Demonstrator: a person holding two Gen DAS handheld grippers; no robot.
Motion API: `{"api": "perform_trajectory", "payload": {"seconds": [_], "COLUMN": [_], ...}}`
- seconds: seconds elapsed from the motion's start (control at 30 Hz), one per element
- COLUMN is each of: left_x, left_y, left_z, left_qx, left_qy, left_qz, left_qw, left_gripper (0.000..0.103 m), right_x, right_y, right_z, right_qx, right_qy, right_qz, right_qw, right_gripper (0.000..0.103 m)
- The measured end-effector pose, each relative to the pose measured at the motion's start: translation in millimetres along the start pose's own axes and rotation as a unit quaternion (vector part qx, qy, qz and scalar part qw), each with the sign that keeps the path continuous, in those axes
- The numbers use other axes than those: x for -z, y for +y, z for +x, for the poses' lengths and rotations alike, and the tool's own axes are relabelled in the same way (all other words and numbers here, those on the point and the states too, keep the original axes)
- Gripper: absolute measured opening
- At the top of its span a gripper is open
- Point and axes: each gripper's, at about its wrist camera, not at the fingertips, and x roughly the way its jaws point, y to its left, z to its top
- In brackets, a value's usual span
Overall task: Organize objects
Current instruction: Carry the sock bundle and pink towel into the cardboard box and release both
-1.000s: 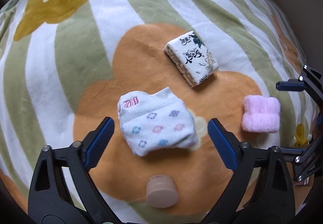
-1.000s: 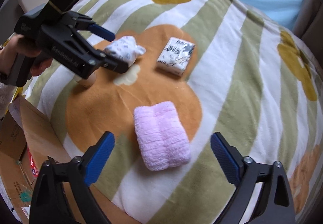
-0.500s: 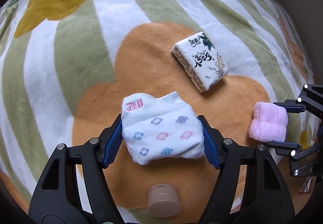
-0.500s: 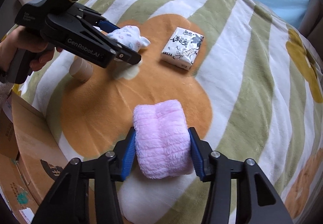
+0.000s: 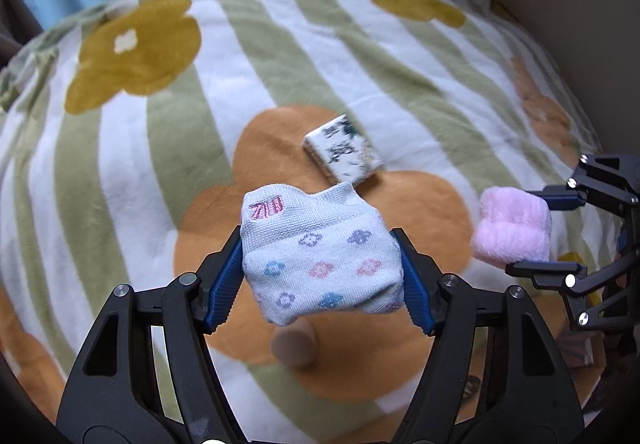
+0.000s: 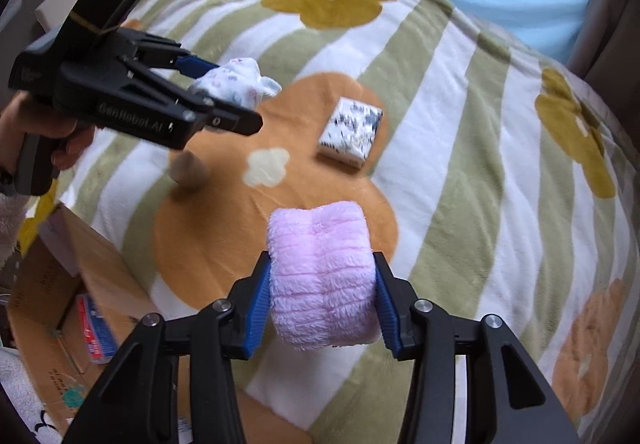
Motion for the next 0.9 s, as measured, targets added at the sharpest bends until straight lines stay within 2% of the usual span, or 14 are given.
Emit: {"api": "perform_trajectory", "payload": {"seconds": [0.23, 0.37, 0.53, 0.73, 0.9], "left_x": [22, 46, 90, 146, 186], "left_y": [-28, -41, -62, -82, -92], "left_z": [-75, -114, -151, -164, -152], "left_qx": [0.005, 0.026, 0.011, 0.008, 0.008], "left_qy": [-0.03, -0.052, -0.08, -0.091, -0.079], "left_qz": [0.005, -0.005, 0.003, 0.003, 0.002], "left_qw": [0.9995, 0.9983, 0.9967, 0.9959, 0.9969], "left_gripper": [0.066, 0.067, 0.066, 0.067, 0.067], "right_x": [3, 13, 37, 76, 108], "right_y": [24, 42, 61, 82, 92], "right_z": [-62, -95, -126, -134, -120], "right_qx": [-0.015, -0.018, -0.034, -0.04, -0.054], "right_qy": [-0.038, -0.056, -0.078, -0.08, -0.061], "right_qz": [0.013, 0.004, 0.003, 0.002, 0.015], "right_qw": [0.999, 0.998, 0.996, 0.996, 0.997], "right_gripper": [0.043, 0.043, 0.043, 0.043, 0.043]}}
